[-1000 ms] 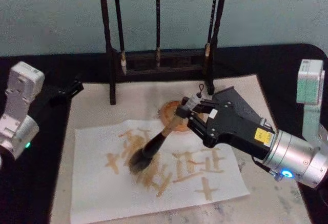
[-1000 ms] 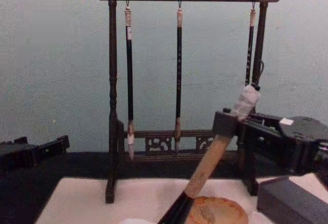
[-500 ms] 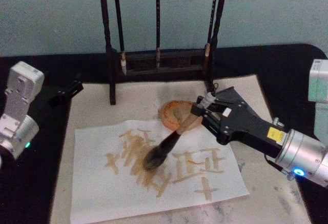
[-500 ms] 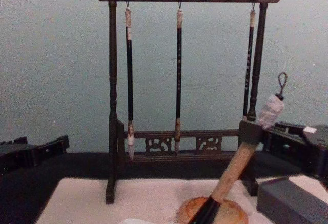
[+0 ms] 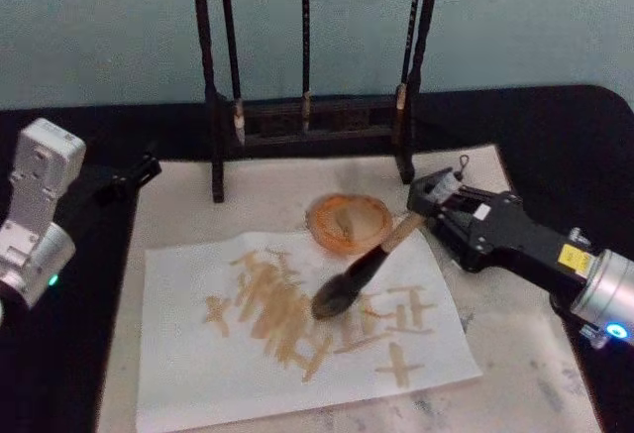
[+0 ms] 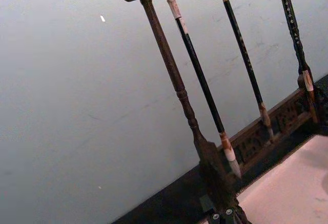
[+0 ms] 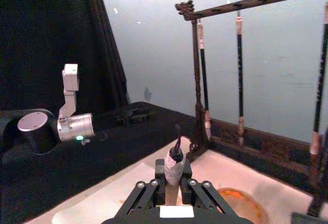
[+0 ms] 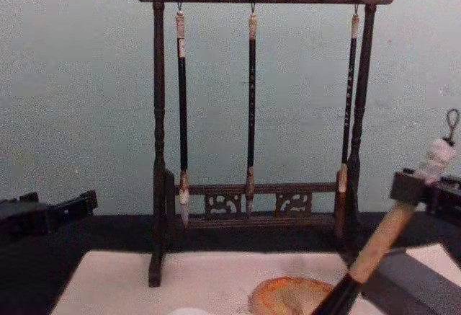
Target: Pick up the brush from the inkstone, write on the paper, then place the brush back to its original position.
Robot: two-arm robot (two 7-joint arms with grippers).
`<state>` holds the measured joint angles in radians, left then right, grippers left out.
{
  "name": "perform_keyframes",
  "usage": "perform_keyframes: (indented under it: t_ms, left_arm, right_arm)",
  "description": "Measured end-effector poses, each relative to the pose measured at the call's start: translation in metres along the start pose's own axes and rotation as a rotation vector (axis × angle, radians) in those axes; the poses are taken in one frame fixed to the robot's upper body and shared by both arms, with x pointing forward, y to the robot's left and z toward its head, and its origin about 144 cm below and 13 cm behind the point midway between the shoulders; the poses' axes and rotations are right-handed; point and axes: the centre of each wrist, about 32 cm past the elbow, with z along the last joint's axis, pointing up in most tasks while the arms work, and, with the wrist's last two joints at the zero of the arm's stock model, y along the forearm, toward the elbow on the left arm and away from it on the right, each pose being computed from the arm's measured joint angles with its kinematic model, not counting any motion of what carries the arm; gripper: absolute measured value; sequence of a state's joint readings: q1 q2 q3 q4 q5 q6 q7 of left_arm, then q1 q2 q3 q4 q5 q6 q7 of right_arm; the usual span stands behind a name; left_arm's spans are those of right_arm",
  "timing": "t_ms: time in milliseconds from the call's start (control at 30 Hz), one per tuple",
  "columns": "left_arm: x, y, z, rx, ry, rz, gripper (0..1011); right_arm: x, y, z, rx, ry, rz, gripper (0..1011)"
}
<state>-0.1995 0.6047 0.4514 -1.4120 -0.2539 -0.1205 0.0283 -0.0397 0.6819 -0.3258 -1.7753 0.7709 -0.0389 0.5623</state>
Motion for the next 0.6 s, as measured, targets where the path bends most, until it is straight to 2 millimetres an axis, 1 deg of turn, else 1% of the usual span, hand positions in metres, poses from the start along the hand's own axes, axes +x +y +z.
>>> perform_keyframes:
  t_ms: [167,367,600]
  left_arm:
    - [0.000,0.000,0.000,0.000,0.000,0.000,1000]
    - [0.000,0.000,0.000,0.000,0.000,0.000,1002]
    - [0.000,0.000,0.000,0.000,0.000,0.000,1002]
  right_arm:
    - [0.004,-0.010,-0.001,0.003,0.015,-0.015,164]
    - [0.008,-0.016,0.004,0.018,0.029,-0.018,164]
    - [0.014,-0.014,0.015,0.049,0.050,-0.005,164]
